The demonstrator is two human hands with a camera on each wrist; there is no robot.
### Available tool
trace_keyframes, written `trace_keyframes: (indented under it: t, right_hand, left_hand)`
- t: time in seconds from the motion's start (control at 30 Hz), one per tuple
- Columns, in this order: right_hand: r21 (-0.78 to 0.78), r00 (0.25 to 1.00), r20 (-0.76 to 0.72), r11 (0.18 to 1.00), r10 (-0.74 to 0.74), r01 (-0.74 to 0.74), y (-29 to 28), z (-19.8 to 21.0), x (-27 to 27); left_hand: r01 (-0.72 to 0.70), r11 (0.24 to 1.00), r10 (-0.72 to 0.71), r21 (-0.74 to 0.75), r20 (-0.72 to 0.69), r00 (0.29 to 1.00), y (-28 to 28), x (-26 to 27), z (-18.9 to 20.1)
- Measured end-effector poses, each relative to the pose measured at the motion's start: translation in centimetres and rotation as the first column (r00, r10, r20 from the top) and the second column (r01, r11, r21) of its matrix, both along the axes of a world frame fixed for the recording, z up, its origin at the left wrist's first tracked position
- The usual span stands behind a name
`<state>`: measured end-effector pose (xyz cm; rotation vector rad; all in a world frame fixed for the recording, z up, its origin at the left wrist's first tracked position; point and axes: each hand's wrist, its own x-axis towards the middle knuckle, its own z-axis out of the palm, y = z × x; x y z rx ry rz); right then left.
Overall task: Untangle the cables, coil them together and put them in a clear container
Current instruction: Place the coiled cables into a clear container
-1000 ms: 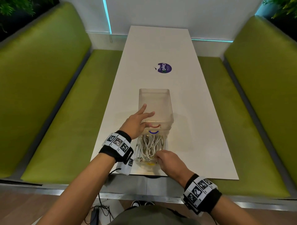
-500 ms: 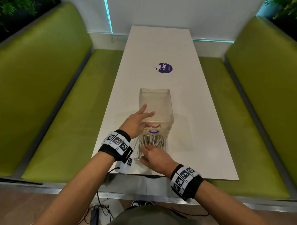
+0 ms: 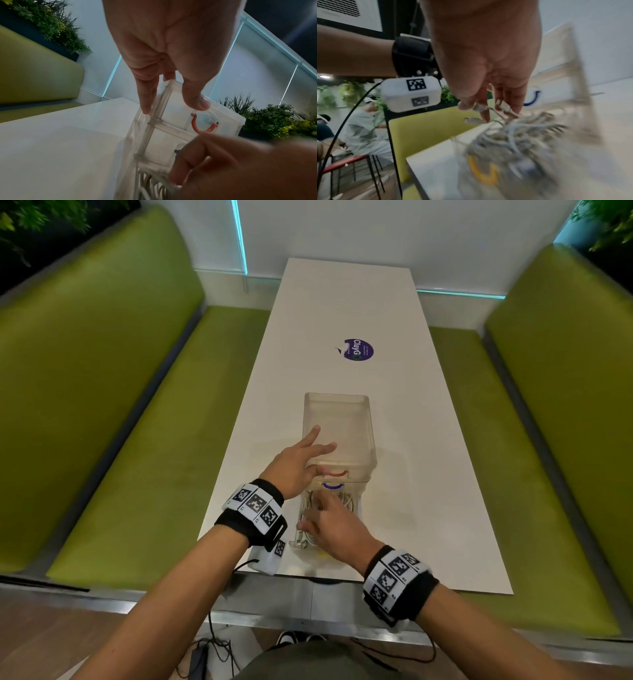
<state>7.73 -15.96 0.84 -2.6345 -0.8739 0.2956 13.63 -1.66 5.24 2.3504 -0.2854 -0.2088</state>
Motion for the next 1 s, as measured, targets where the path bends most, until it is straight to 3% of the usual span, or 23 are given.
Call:
trace_keyframes:
  t: [0.1, 0.4, 0.6, 0.7, 0.77, 0.9, 1.0]
  right_hand:
    - [-0.084, 0.985, 0.122, 0.990, 0.121, -0.112, -3.0, -3.2, -1.1]
    - [-0.118, 0.976, 0.118, 0.978, 0.183, -0.169, -3.1, -5.6, -3.6]
    - [-0.106, 0.971, 0.077, 0.970, 0.226, -0.218, -3.4, -4.2, -0.4]
    - [-0.102, 0.982, 0.036, 0.978, 0.186, -0.182, -3.8, -2.9, 1.8]
    - [-0.084, 0.981, 0.104, 0.984, 0.164, -0.155, -3.4, -2.7, 1.6]
    - [0.119, 0.987, 0.102, 0.986, -0.127, 0.115, -3.3, -2.6, -1.0]
    - [0.139, 0.968, 0.203, 0.983, -0.145, 0.118, -3.9, -2.8, -1.8]
  left_hand:
    - [0.004, 1.000, -0.004, -0.001, 0.001, 1.000, -0.1, 0.0, 0.0]
    - [0.000, 1.000, 0.000, 0.001, -0.008, 1.000, -0.1, -0.2, 0.2]
    - [0.031, 0.999, -0.030, 0.037, -0.025, 0.999, -0.1, 0.1, 0.8]
    - [0.031, 0.998, -0.029, 0.055, -0.033, 0.999, -0.3, -0.2, 1.3]
    - [0.028, 0.998, -0.027, 0.060, -0.021, 0.999, -0.5, -0.3, 1.4]
    - [0.016, 0.999, -0.015, 0.051, -0.033, 0.999, -0.4, -0.5, 1.5]
    - [0.017, 0.999, -0.015, 0.046, -0.033, 0.999, -0.4, -0.4, 1.3]
